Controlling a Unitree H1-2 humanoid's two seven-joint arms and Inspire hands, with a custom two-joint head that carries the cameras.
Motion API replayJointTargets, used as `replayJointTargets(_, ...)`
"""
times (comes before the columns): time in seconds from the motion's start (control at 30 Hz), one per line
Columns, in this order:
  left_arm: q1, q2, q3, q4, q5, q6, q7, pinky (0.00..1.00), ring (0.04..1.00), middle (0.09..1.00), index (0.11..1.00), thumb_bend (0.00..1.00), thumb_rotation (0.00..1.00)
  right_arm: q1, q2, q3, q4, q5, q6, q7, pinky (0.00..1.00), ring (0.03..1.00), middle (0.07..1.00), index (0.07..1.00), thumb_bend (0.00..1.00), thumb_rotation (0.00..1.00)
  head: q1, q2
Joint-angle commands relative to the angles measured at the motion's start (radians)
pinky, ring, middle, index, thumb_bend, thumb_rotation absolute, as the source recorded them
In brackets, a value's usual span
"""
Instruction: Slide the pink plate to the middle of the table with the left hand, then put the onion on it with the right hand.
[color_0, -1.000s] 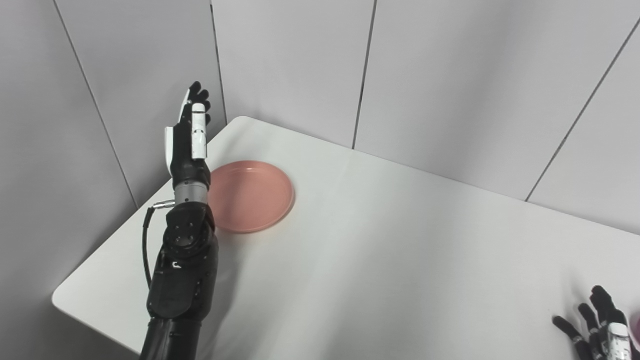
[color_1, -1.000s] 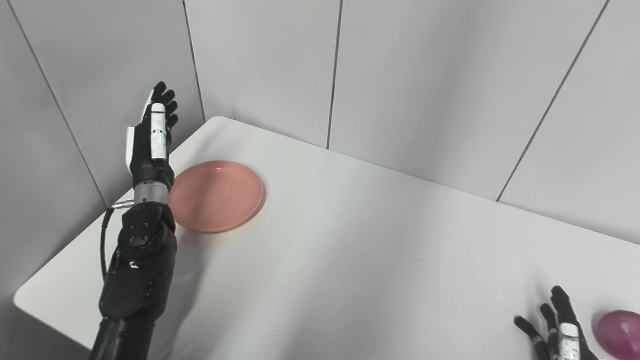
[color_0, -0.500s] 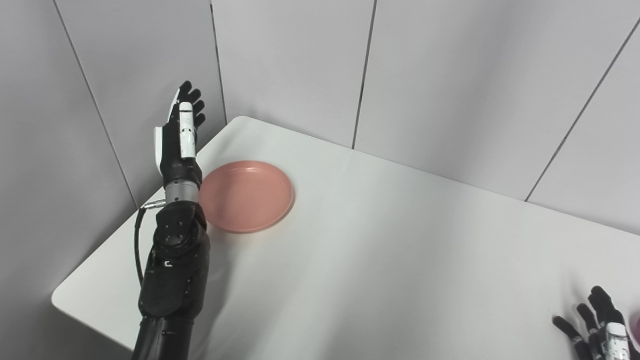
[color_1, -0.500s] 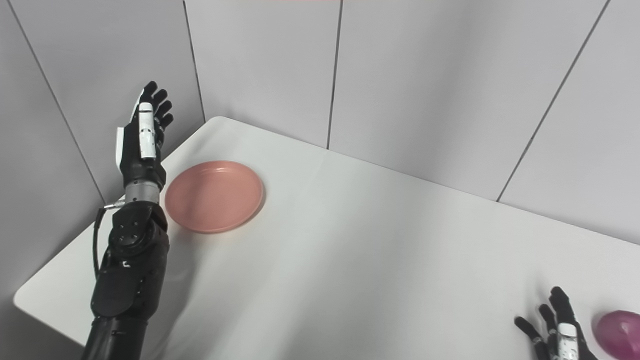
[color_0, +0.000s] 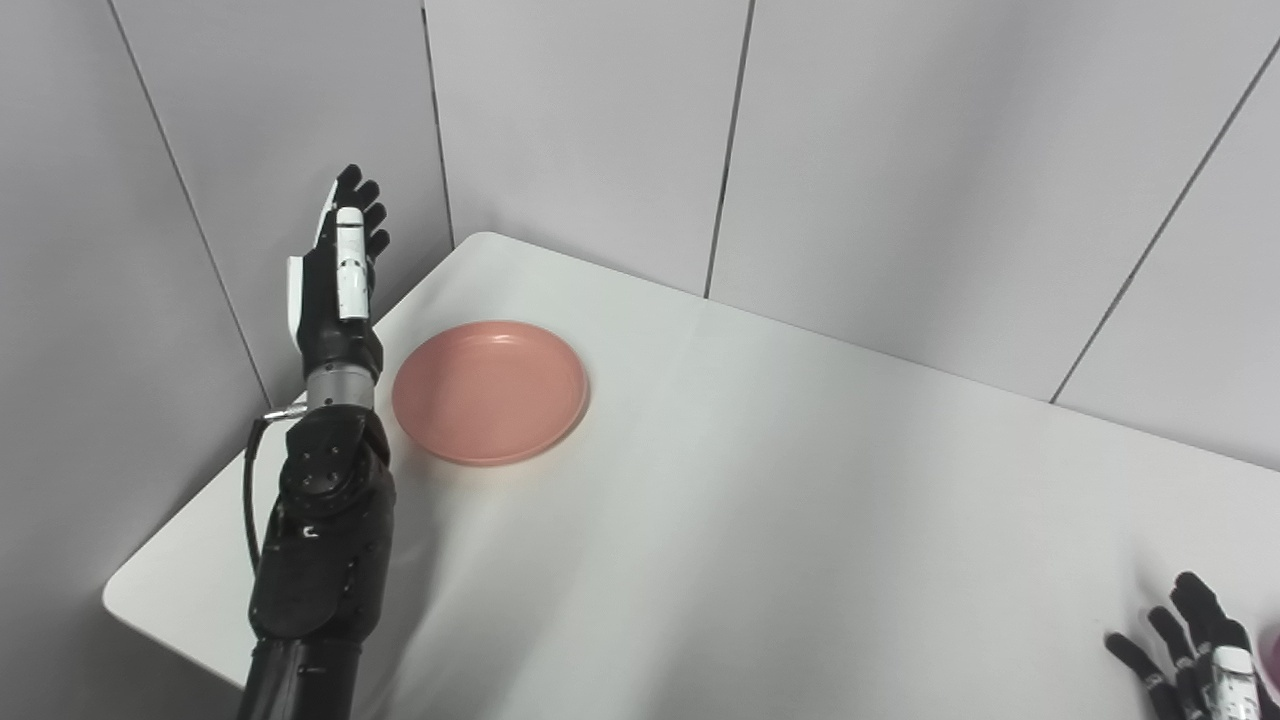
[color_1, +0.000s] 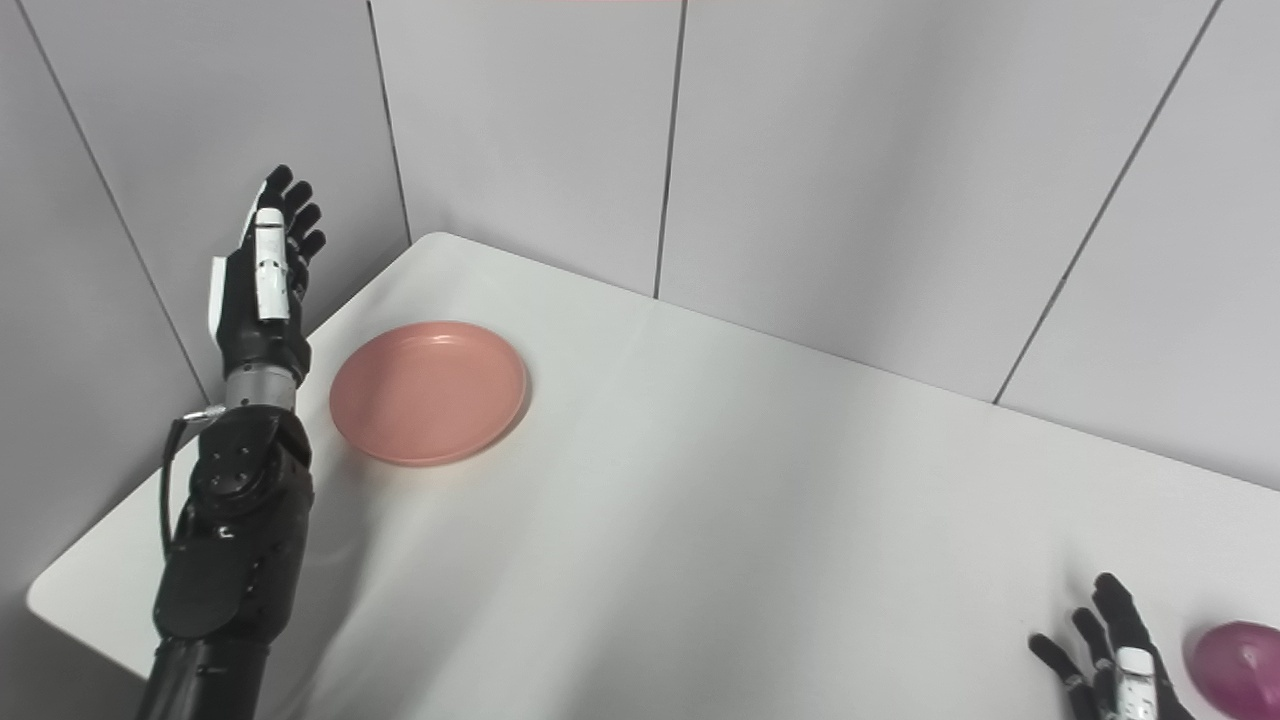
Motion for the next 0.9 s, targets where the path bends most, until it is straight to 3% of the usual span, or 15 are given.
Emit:
replayJointTargets(0.0,-0.015,0.025,0.006,-0.009,-0.012,-0.032,-0.009,0.92,0.925,0.917,0.879,0.44,1.00,-0.004,-0.010,-0.007,-0.012,0.006,0.021,0.006,0.98,0.952,0.957,0.908,0.67,0.84,0.002,0.001)
replayJointTargets(0.27,-0.008,0.032,0.010,0.025,-0.029,-0.032,-0.021,0.92,0.931,0.924,0.880,0.43,1.00,-0.003,-0.014,-0.006,-0.016,-0.003,0.027,0.002,0.89,0.923,0.934,0.877,0.73,0.82,0.004,0.004)
replayJointTargets(0.57,-0.020,0.027,0.016,0.084,-0.039,-0.031,-0.016,0.92,0.928,0.920,0.884,0.41,1.00,-0.003,-0.016,-0.008,-0.006,0.003,0.011,0.010,0.89,0.924,0.935,0.876,0.77,0.81,0.004,0.006)
replayJointTargets(0.87,-0.029,0.034,-0.001,0.161,-0.033,-0.085,-0.023,0.90,0.918,0.913,0.876,0.39,1.00,-0.003,-0.019,-0.007,0.003,-0.006,-0.008,0.015,0.81,0.897,0.915,0.859,0.79,0.81,0.005,0.008)
